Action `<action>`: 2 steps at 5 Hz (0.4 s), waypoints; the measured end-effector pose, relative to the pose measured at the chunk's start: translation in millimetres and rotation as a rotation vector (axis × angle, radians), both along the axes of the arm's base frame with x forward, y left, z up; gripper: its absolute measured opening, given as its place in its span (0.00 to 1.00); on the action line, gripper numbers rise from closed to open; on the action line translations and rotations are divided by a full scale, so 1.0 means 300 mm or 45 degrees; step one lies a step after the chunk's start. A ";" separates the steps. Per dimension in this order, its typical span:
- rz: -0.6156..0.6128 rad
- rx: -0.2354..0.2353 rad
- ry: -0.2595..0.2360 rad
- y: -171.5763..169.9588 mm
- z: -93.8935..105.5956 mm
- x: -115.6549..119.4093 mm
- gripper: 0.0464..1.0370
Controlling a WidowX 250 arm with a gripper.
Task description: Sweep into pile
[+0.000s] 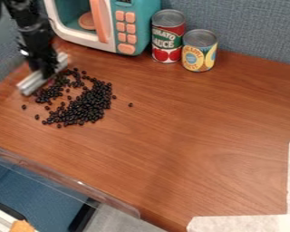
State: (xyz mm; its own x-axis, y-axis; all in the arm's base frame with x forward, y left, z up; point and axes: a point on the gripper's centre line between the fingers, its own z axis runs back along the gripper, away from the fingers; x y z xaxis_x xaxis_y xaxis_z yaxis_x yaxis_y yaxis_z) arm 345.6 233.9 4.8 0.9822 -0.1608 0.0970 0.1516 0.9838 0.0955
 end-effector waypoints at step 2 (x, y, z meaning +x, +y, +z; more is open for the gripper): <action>-0.159 0.019 -0.011 -0.201 -0.003 -0.032 0.32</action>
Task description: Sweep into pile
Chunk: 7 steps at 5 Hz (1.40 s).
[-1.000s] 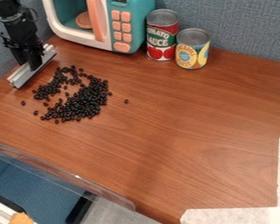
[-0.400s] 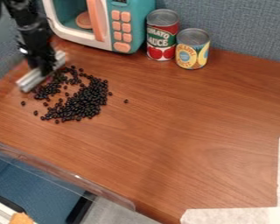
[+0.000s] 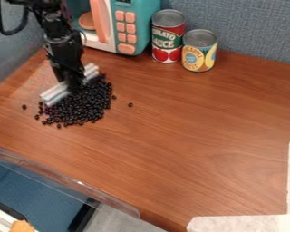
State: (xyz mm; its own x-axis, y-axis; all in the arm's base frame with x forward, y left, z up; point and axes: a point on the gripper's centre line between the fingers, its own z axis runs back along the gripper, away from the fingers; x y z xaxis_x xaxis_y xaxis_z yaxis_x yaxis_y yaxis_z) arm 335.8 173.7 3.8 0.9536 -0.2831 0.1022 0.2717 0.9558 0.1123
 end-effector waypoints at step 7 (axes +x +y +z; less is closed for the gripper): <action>0.448 -0.116 -0.050 0.325 0.106 -0.144 0.32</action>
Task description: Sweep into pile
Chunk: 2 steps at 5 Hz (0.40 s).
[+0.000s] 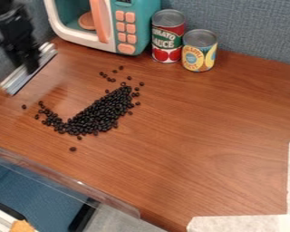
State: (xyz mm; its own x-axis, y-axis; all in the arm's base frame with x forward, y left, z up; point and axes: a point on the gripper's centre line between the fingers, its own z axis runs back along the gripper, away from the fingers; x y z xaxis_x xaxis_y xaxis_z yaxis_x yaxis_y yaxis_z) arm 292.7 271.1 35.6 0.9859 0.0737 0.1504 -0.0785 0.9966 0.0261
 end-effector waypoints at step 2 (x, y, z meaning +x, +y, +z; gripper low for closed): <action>0.101 0.029 0.038 0.044 -0.052 -0.080 0.32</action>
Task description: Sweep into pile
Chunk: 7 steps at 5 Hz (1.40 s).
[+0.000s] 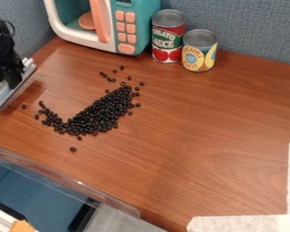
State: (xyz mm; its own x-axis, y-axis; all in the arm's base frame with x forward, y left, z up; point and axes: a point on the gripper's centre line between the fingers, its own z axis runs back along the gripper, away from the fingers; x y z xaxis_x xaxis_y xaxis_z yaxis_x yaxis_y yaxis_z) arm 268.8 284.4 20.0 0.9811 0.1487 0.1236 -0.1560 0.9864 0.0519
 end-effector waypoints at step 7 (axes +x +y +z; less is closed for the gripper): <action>0.250 -0.242 -0.019 -0.499 -0.074 -0.060 0.32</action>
State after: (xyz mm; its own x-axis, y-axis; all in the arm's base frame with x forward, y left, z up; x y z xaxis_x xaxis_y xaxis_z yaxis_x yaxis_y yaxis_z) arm 250.9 134.7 -2.3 0.9294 0.3581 0.0891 -0.3449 0.9288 -0.1352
